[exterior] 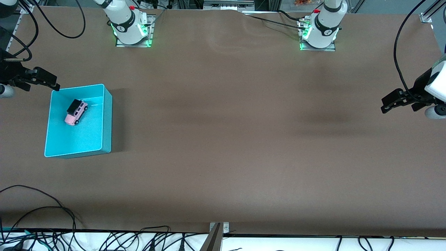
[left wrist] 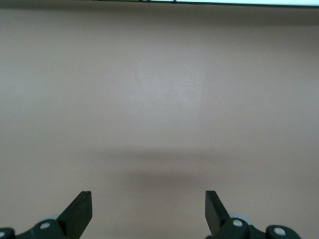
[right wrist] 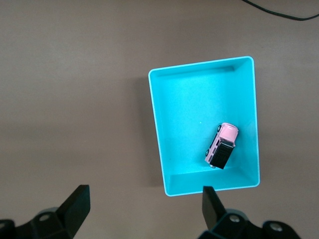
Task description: Wind and store pink jeep toy
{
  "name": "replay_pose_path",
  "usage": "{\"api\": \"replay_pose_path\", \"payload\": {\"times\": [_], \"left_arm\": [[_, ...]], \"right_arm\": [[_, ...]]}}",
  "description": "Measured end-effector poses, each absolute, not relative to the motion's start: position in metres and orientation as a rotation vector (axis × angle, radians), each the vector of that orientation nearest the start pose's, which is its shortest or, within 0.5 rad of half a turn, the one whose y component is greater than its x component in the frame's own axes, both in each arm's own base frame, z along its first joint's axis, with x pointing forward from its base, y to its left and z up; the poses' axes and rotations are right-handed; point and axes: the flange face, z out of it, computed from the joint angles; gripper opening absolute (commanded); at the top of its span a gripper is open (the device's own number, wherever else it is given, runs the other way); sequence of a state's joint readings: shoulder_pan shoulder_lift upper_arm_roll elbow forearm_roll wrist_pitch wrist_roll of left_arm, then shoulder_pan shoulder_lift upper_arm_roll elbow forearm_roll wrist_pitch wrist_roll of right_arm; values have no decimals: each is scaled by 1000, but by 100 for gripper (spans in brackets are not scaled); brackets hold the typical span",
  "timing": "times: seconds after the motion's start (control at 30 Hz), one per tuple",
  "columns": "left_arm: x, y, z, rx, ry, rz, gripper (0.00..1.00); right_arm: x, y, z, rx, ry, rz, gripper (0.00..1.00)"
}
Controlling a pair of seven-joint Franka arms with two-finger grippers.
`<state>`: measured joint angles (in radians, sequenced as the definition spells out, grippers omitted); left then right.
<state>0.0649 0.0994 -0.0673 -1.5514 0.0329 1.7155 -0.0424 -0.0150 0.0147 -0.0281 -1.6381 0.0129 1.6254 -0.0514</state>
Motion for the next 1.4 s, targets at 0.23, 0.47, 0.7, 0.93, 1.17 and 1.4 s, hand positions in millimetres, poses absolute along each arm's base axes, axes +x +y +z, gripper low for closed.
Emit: {"api": "replay_pose_path", "payload": {"times": [0.23, 0.47, 0.7, 0.93, 1.17, 1.4], "left_arm": [[598, 6, 590, -3112, 70, -100, 100], [598, 6, 590, -3111, 82, -100, 100], [598, 6, 589, -3111, 83, -99, 100], [598, 6, 588, -3111, 83, -96, 100], [598, 6, 588, -3111, 83, -96, 100], [598, 6, 588, -3111, 83, -96, 100]], "right_arm": [[561, -23, 589, -3127, -12, 43, 100], [561, -23, 589, -3128, -10, 42, 100], [561, -23, 589, -3128, -10, 42, 100], [561, -23, 589, -3128, -10, 42, 100], [561, -23, 589, -3128, -10, 42, 100], [561, -23, 589, -3128, -10, 42, 100]]}}
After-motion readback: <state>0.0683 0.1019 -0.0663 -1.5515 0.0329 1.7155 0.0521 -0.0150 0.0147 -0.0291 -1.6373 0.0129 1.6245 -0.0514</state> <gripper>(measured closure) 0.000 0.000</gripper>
